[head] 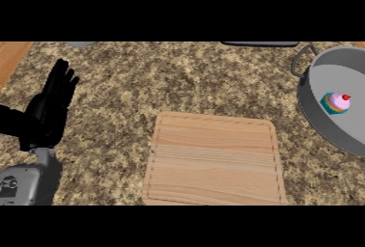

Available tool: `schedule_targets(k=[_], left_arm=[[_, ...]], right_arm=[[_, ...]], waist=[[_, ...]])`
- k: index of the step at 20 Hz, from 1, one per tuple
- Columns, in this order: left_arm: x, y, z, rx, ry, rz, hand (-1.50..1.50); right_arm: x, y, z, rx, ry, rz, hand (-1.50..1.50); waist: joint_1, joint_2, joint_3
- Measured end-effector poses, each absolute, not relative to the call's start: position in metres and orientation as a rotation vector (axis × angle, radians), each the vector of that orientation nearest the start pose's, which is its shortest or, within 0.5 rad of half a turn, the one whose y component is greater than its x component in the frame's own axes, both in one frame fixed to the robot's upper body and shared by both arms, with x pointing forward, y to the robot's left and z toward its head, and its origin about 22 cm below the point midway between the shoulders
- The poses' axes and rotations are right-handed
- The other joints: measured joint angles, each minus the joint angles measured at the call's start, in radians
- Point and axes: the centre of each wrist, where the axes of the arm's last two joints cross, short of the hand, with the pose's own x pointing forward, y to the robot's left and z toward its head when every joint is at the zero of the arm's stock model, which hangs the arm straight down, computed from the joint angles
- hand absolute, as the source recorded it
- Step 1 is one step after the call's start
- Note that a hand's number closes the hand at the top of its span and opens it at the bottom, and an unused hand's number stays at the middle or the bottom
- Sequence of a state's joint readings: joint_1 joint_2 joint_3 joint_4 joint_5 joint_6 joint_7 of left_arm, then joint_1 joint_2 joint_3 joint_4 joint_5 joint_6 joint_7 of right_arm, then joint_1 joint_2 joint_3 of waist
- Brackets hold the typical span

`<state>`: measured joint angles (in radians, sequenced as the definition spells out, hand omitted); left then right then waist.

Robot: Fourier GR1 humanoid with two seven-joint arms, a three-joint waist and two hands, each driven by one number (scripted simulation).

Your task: Pick the cupcake from the cutting board and place it in the pot

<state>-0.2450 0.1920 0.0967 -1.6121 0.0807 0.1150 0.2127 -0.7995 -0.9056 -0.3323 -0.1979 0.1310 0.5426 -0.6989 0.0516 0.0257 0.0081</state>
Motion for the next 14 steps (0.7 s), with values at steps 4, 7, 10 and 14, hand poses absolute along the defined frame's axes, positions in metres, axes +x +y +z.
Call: schedule_targets(k=[4,7,10,14], left_arm=[[0.293,0.264,0.088,0.147,-1.644,0.044,0.00],[0.293,0.264,0.087,0.150,-1.646,0.043,0.00],[0.292,0.264,0.088,0.150,-1.655,0.040,0.00],[0.293,0.266,0.089,0.148,-1.651,0.042,0.00]], right_arm=[[0.311,-0.551,0.145,-0.294,-1.733,0.272,-1.50],[0.305,-0.556,0.150,-0.299,-1.725,0.270,-1.50],[0.300,-0.562,0.155,-0.307,-1.719,0.270,-1.50],[0.294,-0.567,0.160,-0.316,-1.712,0.274,-1.50]], waist=[[0.003,0.003,0.002],[0.004,0.005,0.003],[0.006,0.006,0.005],[0.003,0.008,0.006]])
